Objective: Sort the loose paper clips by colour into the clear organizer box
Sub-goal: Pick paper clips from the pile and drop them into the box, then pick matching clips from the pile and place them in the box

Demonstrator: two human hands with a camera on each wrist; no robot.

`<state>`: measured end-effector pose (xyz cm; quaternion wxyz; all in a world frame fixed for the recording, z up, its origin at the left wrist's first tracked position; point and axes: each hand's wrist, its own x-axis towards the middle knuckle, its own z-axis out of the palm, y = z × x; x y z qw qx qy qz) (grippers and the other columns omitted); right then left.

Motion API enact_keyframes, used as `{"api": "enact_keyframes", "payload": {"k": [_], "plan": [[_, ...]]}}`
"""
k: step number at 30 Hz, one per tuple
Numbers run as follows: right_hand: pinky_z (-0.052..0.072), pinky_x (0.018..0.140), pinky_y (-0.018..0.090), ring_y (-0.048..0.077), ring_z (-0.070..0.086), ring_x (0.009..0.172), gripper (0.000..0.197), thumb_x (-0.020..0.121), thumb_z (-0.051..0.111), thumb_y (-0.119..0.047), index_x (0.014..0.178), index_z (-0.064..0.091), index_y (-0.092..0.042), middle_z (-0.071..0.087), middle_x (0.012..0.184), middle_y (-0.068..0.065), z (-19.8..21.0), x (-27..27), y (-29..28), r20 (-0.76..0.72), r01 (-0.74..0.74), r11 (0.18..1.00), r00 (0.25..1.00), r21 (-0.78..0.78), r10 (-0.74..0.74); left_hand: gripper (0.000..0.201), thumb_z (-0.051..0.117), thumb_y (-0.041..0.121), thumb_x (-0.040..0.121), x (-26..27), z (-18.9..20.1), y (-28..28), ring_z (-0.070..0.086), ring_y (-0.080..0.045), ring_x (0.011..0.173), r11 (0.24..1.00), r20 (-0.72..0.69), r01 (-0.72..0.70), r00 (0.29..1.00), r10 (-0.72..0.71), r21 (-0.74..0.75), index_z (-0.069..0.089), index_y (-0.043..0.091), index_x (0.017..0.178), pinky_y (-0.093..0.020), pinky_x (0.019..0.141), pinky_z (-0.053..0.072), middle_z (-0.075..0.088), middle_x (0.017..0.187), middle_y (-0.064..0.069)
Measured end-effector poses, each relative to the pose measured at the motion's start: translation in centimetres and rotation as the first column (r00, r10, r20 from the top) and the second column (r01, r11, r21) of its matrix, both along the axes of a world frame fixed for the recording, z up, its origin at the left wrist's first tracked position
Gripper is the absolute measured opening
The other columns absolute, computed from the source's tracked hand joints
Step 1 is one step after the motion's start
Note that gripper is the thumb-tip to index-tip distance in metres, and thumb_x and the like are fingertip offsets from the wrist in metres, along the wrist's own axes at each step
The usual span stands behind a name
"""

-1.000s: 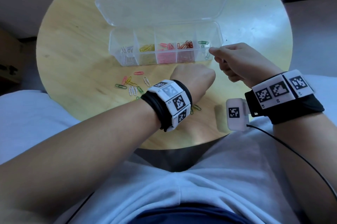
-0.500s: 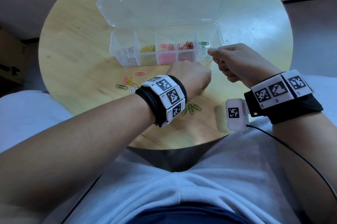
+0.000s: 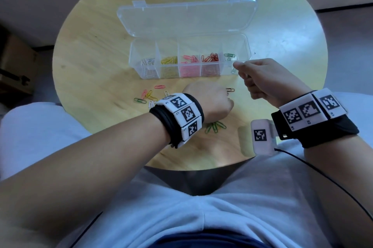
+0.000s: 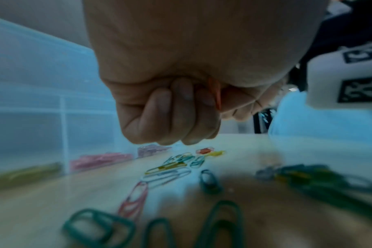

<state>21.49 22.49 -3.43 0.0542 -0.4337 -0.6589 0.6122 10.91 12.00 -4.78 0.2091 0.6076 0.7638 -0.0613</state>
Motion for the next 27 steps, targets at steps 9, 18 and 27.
{"api": "enact_keyframes", "payload": {"k": [9, 18, 27], "plan": [[0.019, 0.051, 0.028, 0.015, 0.017, 0.051, 0.044, 0.098, 0.049, -0.041, 0.061, 0.039, -0.018, 0.019, 0.057, -0.001, 3.0, -6.0, -2.5, -0.349, -0.070, 0.988, 0.937, -0.140, 0.018, 0.046, 0.032, 0.031, 0.105, -4.1, 0.6, -2.3, 0.037, -0.019, 0.044, 0.864, 0.678, -0.503, 0.647, 0.349, 0.036, 0.043, 0.011, 0.065, -0.028, 0.050, 0.033, 0.041, 0.054, -0.003], [0.034, 0.055, 0.026, 0.017, 0.045, 0.053, 0.049, 0.100, 0.045, -0.035, 0.055, 0.037, -0.019, 0.039, 0.049, -0.005, 2.0, -13.0, -2.2, -0.448, 0.029, 0.998, 0.894, 0.047, -0.005, 0.038, 0.051, 0.022, 0.100, -7.6, 2.1, -3.3, 0.017, -0.011, 0.042, 0.594, 0.949, -0.802, 0.133, 0.286, -0.066, 0.033, 0.019, 0.066, -0.026, 0.047, 0.013, 0.031, 0.044, 0.006], [0.042, 0.076, 0.032, 0.022, 0.063, 0.080, 0.037, 0.102, 0.042, -0.033, 0.069, 0.051, -0.019, 0.063, 0.075, 0.008, 1.3, -8.0, -1.2, -0.564, 0.146, 0.988, 0.820, 0.040, -0.098, 0.033, 0.059, 0.017, 0.092, -9.1, 4.7, 0.1, 0.026, -0.010, 0.037, 0.513, 0.912, -0.858, 0.193, 0.362, -0.022, 0.038, 0.020, 0.066, -0.020, 0.040, 0.025, 0.035, 0.045, 0.008]]}}
